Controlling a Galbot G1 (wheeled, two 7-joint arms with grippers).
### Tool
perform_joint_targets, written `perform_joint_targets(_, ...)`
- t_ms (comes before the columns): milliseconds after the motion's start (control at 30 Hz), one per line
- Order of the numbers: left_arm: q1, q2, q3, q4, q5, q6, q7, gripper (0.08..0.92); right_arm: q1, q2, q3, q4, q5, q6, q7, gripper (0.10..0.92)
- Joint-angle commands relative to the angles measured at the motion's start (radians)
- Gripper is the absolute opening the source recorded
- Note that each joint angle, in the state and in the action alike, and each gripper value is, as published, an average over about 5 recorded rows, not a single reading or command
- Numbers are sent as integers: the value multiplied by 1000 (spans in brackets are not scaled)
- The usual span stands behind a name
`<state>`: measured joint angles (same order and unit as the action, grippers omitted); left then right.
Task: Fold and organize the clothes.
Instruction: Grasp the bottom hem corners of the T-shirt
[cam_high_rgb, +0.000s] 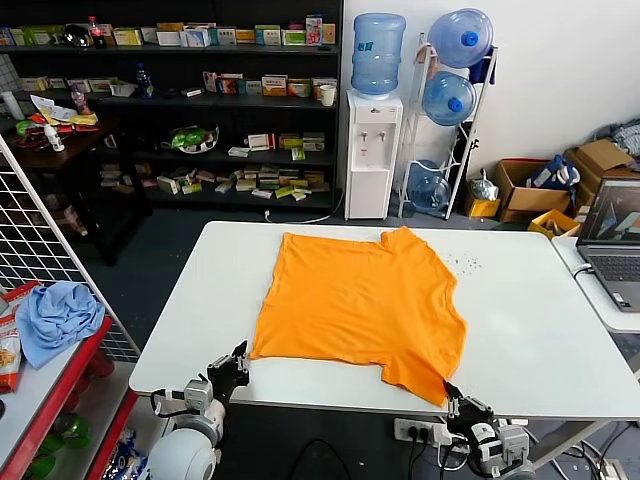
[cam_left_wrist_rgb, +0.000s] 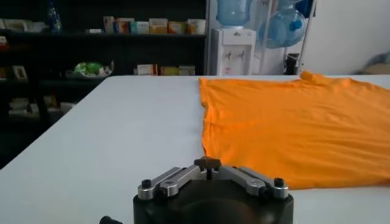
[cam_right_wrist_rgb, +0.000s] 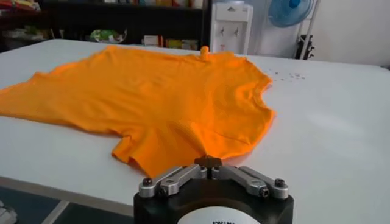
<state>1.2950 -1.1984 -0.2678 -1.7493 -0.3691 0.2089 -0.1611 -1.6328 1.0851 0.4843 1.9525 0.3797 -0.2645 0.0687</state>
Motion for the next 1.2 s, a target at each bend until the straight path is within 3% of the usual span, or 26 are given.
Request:
perform_joint_targets(33, -1, -23, 12, 11, -9, -28, 13, 232, -51, -18, 14, 19, -14, 8, -2, 124)
perform_joint_targets(567, 17, -47, 32, 34, -6, 20, 6, 700, -13, -21, 1, -17, -12, 7, -6, 124)
perform_joint_targets(700, 13, -55, 34, 61, 1, 16, 4, 777, -13, -23, 3, -15, -9, 8, -6, 124)
perform_joint_targets(833, 13, -54, 33, 66, 2, 9, 6, 704, -19, -26, 7, -7, -8, 10, -7, 124)
perform_joint_targets(1200, 107, -11, 31, -47, 13, -19, 4, 383, -74, -50, 41, 40, -40, 38, -10, 124)
